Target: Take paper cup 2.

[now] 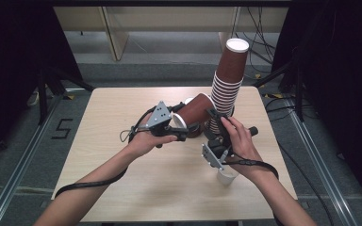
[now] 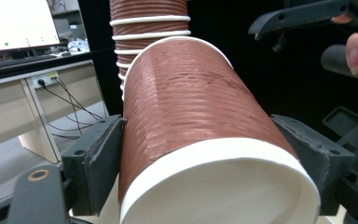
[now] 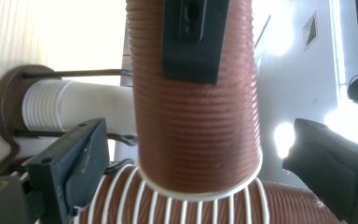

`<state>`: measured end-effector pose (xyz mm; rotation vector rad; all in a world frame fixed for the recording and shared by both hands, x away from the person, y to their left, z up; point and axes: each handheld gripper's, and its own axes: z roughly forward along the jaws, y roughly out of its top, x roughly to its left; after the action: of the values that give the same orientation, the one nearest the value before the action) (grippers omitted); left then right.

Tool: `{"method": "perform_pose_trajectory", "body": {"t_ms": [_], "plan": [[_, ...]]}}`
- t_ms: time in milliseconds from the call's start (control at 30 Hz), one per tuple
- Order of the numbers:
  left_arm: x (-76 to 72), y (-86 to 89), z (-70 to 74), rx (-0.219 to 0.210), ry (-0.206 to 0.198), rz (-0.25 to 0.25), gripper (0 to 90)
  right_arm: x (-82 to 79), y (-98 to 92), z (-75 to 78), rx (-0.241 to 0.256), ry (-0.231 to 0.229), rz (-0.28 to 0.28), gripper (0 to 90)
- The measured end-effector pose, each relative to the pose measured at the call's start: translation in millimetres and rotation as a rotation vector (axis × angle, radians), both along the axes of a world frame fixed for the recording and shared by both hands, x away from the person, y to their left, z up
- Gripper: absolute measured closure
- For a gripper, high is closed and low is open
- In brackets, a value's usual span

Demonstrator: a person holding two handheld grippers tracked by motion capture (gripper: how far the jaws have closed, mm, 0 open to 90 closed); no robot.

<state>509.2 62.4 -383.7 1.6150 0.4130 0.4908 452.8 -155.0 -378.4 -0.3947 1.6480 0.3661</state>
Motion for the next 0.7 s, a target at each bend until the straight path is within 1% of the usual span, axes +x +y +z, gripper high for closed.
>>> {"method": "perform_pose_trajectory", "body": {"t_ms": [33, 67, 100, 133, 200, 233, 267, 300, 367, 433, 467, 500, 533, 600, 667, 700], "plan": [[0.1, 1.6, -0.2, -0.008, -0.003, 0.006, 19.6, -0.1, -0.5, -0.2, 0.009, 0.006, -0.007, 7.2], [0.1, 2.6, -0.3, -0.011, -0.002, 0.007, 19.6, 1.5, -1.7, -2.8, 0.056, 0.028, -0.004, 7.5], [0.0, 4.9, -0.8, -0.015, -0.005, 0.013, 19.6, 1.2, -2.3, -2.0, 0.059, 0.029, -0.009, 7.5], [0.0, 5.8, -1.0, -0.016, -0.006, 0.018, 19.6, 2.2, -3.3, 0.1, 0.057, 0.028, -0.002, 7.7], [2.1, 7.9, -0.8, -0.013, -0.043, 0.018, 19.6, 3.4, -4.8, 1.7, 0.071, 0.033, 0.001, 8.1], [2.1, 8.3, -1.0, -0.017, -0.044, 0.020, 19.6, 3.3, -6.4, 1.3, 0.112, 0.062, -0.016, 8.5], [0.8, 8.5, -1.4, -0.024, -0.032, 0.026, 19.6, 4.0, -7.0, 1.8, 0.130, 0.067, -0.014, 8.9], [0.1, 8.7, -1.8, -0.030, -0.026, 0.029, 19.6, 4.5, -8.0, 1.5, 0.165, 0.095, -0.012, 9.3], [-0.8, 8.8, -2.4, -0.031, -0.027, 0.033, 19.7, 5.3, -9.8, 0.6, 0.227, 0.131, -0.031, 9.9], [-2.4, 8.7, -2.9, -0.036, -0.021, 0.036, 19.6, 6.5, -11.1, 0.2, 0.268, 0.153, -0.040, 10.3], [-2.7, 8.7, -2.9, -0.038, -0.023, 0.036, 19.6, 6.7, -11.4, -2.0, 0.302, 0.181, -0.051, 10.5], [-2.8, 9.0, -2.7, -0.037, -0.028, 0.036, 19.6, 6.2, -11.8, -3.4, 0.329, 0.195, -0.064, 10.9], [-3.2, 9.0, -2.7, -0.040, -0.029, 0.036, 19.6, 6.8, -12.2, -3.1, 0.339, 0.202, -0.060, 11.3], [-3.7, 8.9, -3.1, -0.046, -0.031, 0.035, 19.6, 7.4, -13.3, -3.4, 0.384, 0.228, -0.068, 11.9], [-4.0, 9.0, -4.0, -0.046, -0.035, 0.036, 19.6, 9.5, -14.8, -3.7, 0.438, 0.261, -0.068, 12.1], [-4.0, 9.1, -4.5, -0.047, -0.034, 0.037, 19.6, 9.6, -15.3, -3.1, 0.443, 0.268, -0.073, 12.1]]}}
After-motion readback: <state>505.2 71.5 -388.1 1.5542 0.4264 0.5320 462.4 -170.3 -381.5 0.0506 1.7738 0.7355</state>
